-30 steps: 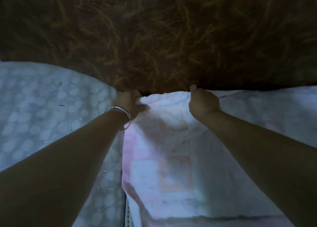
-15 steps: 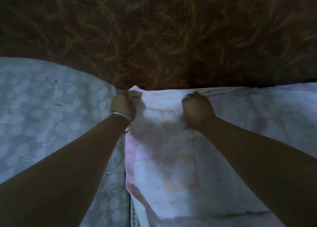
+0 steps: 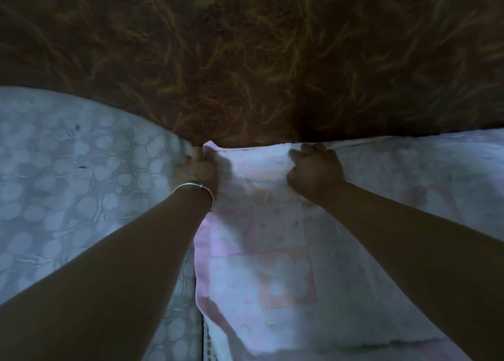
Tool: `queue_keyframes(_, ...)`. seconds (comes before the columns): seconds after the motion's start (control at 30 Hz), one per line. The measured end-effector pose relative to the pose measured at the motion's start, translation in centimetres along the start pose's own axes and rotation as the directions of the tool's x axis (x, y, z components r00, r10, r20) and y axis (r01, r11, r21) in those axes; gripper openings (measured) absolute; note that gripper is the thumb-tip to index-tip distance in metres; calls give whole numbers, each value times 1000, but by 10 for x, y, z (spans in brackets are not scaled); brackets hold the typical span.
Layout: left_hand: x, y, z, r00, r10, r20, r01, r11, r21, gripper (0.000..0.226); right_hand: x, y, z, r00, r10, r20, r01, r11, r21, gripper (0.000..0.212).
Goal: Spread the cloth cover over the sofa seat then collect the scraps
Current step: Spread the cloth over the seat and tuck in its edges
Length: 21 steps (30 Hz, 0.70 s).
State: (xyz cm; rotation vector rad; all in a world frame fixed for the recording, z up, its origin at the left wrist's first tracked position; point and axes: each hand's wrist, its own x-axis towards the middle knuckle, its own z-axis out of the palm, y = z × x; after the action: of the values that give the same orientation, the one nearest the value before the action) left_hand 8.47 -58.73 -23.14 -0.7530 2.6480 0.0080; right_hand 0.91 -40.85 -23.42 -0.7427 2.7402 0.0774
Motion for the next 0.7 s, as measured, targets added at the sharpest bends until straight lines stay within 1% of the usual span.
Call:
queue_keyframes(0.07, -4, 4, -4, 997, -75, 35, 76, 996, -38, 43, 3, 1, 2, 998, -9, 58, 11, 999, -32, 56)
queue_keyframes(0.13, -3, 8, -5, 992, -107, 74, 113, 991, -73, 41, 7, 1, 4, 995, 1, 97, 3, 999, -48, 62)
queue_keyframes(0.17, -3, 9, -6, 992, -99, 73, 104, 992, -77, 38, 9, 0, 5, 994, 6, 109, 0, 999, -55, 63)
queue_keyframes(0.2, -5, 10, -6, 997, -65, 36, 68, 994, -81, 35, 10, -1, 6, 992, 11, 122, -3, 998, -63, 64)
queue_keyframes(0.23, -4, 12, -5, 996, 17, -84, -28, 991, -133, 36, 11, -2, 6, 990, 16, 137, -7, 998, -68, 65)
queue_keyframes(0.27, -3, 16, -2, 962, 148, -231, -179, 977, -120, 42, 13, -2, 6, 988, 20, 150, -10, 997, -70, 65)
queue_keyframes(0.3, -3, 20, 0, 913, 279, -297, -300, 954, -26, 48, 15, -2, 5, 986, 22, 162, -9, 997, -76, 65)
queue_keyframes(0.33, -3, 23, 5, 903, 369, -219, -376, 927, 13, 49, 17, -2, 5, 984, 20, 176, -5, 997, -83, 65)
queue_keyframes(0.37, -3, 25, 10, 923, 375, -83, -375, 927, 6, 47, 19, -2, 4, 981, 16, 192, 0, 996, -85, 65)
queue_keyframes(0.4, -1, 28, 13, 944, 327, 47, -328, 944, 29, 50, 21, -2, 4, 978, 12, 210, 4, 997, -78, 65)
queue_keyframes(0.43, 5, 29, 16, 949, 306, 80, -311, 948, 69, 57, 23, -1, 3, 974, 10, 226, 6, 998, -66, 64)
queue_keyframes(0.47, 9, 30, 16, 956, 284, 75, -289, 955, 67, 59, 25, -1, 3, 971, 7, 239, 6, 999, -52, 64)
queue_keyframes(0.53, 19, 32, 18, 955, 287, 72, -294, 949, 118, 53, 29, 1, 3, 966, 0, 258, 8, 1000, -28, 62)
queue_keyframes(0.63, 31, 32, 17, 972, 220, 86, -230, 962, 148, 51, 34, 2, 1, 960, -12, 281, 14, 1000, -6, 59)
queue_keyframes(0.7, 38, 32, 19, 971, 192, 145, -211, 969, 132, 54, 39, 3, 0, 950, -28, 310, 25, 1000, 14, 57)
